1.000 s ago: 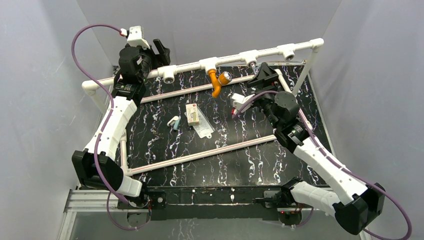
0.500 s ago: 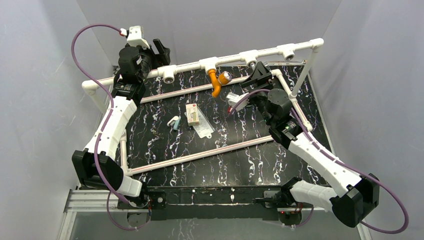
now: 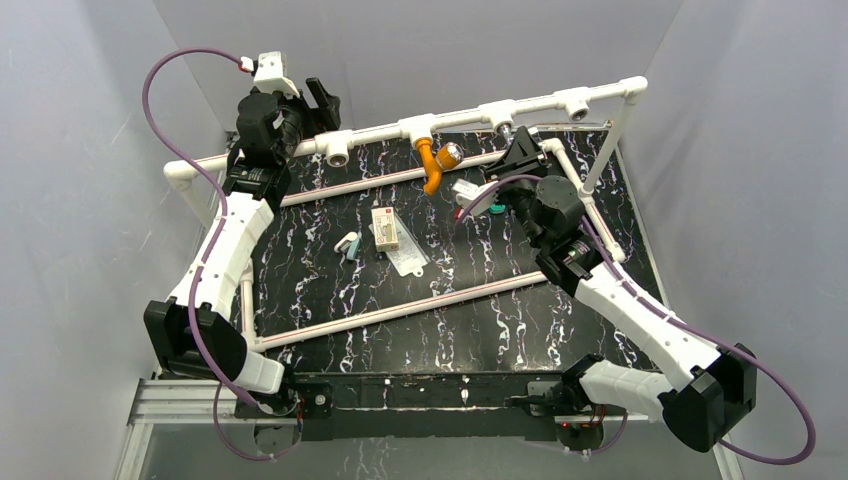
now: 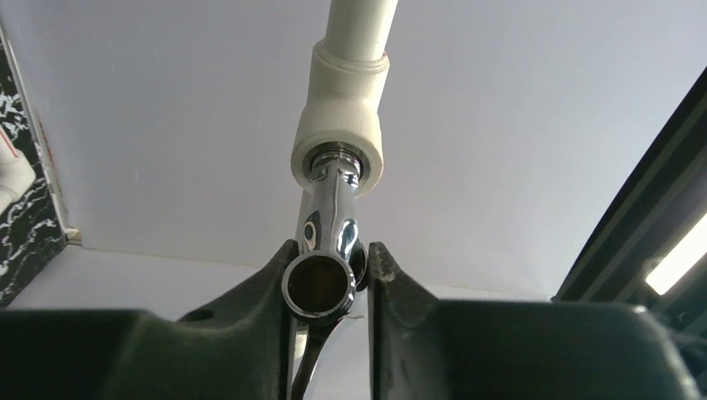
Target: Install the water faucets
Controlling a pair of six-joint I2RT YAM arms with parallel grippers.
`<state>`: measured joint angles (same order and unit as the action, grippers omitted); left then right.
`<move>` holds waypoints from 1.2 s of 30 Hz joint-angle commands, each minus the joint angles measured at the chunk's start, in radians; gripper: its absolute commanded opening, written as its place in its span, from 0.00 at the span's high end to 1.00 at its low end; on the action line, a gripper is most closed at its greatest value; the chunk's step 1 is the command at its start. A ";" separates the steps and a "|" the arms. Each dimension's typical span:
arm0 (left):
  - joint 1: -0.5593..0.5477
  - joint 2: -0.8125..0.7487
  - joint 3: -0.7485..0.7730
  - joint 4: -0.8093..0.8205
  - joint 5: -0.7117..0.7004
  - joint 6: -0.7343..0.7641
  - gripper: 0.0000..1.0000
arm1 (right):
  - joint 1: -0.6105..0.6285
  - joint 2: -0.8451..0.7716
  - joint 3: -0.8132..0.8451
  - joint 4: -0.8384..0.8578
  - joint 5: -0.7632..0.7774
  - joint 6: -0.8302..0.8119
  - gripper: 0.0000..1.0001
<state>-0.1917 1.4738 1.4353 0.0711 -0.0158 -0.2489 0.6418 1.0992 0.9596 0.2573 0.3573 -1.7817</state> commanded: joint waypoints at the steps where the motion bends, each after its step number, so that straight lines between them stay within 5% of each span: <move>1: 0.015 0.105 -0.107 -0.302 0.002 0.003 0.23 | 0.004 0.001 0.040 0.080 0.018 0.036 0.77; 4: 0.017 0.105 -0.107 -0.302 0.002 0.003 0.23 | 0.004 0.003 0.039 0.090 0.022 0.097 0.99; 27: 0.018 0.107 -0.107 -0.303 0.002 0.004 0.23 | 0.006 -0.061 0.130 -0.024 -0.114 1.308 0.99; 36: 0.019 0.105 -0.107 -0.303 0.006 0.003 0.23 | 0.006 -0.058 0.136 0.050 -0.031 1.857 0.99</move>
<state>-0.1883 1.4712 1.4353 0.0643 -0.0105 -0.2512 0.6216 1.0786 1.0275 0.1921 0.3569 -0.2958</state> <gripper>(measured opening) 0.774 0.342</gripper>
